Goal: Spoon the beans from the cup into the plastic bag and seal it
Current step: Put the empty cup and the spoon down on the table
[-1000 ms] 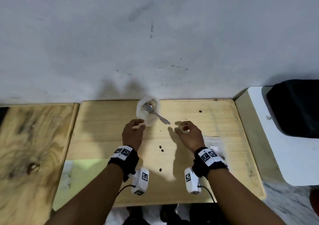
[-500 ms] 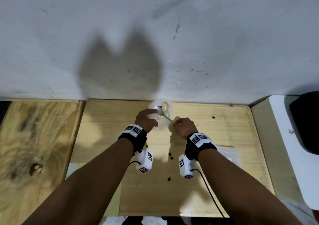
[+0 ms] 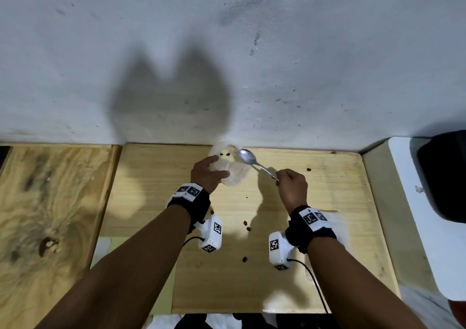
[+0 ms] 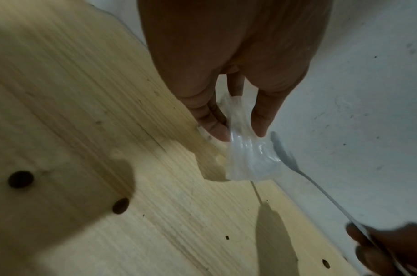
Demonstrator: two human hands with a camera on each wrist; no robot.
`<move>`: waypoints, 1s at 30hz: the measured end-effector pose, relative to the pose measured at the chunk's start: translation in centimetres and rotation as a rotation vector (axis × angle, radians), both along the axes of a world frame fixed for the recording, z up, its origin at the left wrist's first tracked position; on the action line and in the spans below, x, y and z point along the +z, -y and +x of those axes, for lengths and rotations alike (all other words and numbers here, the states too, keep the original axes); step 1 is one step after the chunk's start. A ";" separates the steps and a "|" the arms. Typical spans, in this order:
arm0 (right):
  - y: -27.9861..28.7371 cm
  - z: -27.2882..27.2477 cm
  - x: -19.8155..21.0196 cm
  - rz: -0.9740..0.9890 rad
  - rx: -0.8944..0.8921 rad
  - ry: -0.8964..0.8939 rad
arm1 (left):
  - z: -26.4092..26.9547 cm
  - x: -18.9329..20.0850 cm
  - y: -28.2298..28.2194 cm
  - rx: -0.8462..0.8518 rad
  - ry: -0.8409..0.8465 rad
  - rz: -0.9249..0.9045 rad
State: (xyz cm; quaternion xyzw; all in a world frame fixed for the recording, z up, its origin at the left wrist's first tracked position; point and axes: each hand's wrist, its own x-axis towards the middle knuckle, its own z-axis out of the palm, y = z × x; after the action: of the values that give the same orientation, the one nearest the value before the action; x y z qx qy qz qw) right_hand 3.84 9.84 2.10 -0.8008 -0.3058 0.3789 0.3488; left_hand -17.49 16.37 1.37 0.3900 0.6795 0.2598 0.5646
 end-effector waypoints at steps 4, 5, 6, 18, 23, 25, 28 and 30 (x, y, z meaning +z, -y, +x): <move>2.8 1.4 -0.8 -0.034 -0.199 -0.161 | -0.5 0.3 0.9 0.105 0.076 0.002; 3.3 1.5 -1.1 -0.066 -0.213 -0.189 | -0.7 0.3 1.1 0.134 0.087 0.004; 3.7 1.7 -1.6 -0.102 -0.210 -0.200 | -0.9 0.4 1.3 0.161 0.098 0.006; 4.8 0.6 -3.1 -0.301 0.168 0.013 | -2.0 0.9 2.5 0.331 0.112 0.010; 3.2 2.0 -2.2 -0.365 0.341 0.060 | -1.4 1.4 1.8 0.242 0.041 0.010; 2.3 3.2 -1.8 -0.379 0.341 0.051 | -1.2 1.1 1.3 0.233 -0.029 -0.001; 0.4 5.5 -1.6 -0.292 0.242 0.082 | -1.0 0.8 0.5 0.194 -0.150 -0.018; -0.9 7.1 -1.8 -0.246 0.180 0.162 | -0.7 1.1 0.1 0.163 -0.213 -0.012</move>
State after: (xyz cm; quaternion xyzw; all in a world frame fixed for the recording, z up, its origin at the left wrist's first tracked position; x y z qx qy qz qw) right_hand 10.94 10.79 0.31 -0.8349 -0.3546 0.3773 0.1869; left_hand -18.17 16.28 2.49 0.3554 0.7665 0.2583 0.4686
